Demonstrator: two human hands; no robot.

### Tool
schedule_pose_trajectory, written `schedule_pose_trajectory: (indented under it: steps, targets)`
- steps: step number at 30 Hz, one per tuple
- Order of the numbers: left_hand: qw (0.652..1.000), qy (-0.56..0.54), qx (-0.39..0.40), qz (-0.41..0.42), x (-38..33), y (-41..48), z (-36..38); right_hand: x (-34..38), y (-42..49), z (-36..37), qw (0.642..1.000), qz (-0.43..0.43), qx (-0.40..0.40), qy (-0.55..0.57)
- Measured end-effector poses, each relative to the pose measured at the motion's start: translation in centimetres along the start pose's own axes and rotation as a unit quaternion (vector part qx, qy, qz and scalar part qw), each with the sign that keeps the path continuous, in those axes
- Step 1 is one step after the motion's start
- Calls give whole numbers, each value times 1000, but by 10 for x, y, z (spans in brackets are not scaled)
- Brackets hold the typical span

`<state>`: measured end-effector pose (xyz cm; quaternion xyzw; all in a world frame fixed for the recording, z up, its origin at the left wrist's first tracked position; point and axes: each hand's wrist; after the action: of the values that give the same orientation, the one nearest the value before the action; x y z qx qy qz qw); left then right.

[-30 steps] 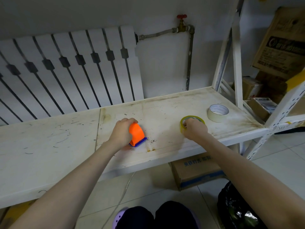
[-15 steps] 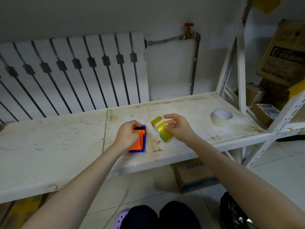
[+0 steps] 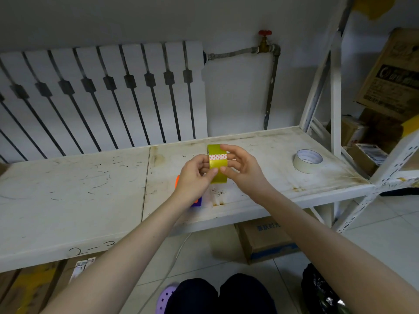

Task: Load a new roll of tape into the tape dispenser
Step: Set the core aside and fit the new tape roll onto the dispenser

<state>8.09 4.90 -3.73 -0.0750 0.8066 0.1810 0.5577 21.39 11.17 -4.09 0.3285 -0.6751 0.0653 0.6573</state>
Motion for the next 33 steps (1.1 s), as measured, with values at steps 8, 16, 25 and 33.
schedule_pose_trajectory:
  steps: [8,16,25,33]
  targets:
    - [999,-50,-6,-5,-4,-7,4,-5,-10,8,985,-49,-103,-126]
    - [996,-81,-13,-35,-4,-9,6,-10,-16,5,969,-107,-130,-178]
    - [986,-131,27,-98,-4,-8,4,-8,-17,1,979,-61,-118,-154]
    - [989,-123,17,-78,-4,-11,-1,-1,-18,0,991,-20,-87,-101]
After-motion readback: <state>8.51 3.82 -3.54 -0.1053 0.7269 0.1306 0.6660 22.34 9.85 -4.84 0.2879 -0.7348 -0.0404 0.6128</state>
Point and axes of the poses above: each hand's wrist, its own y-axis towards the middle knuckle, its own z-axis out of the palm, x = y × z, and after that the axes turned 3 degrees about -z, right-handed
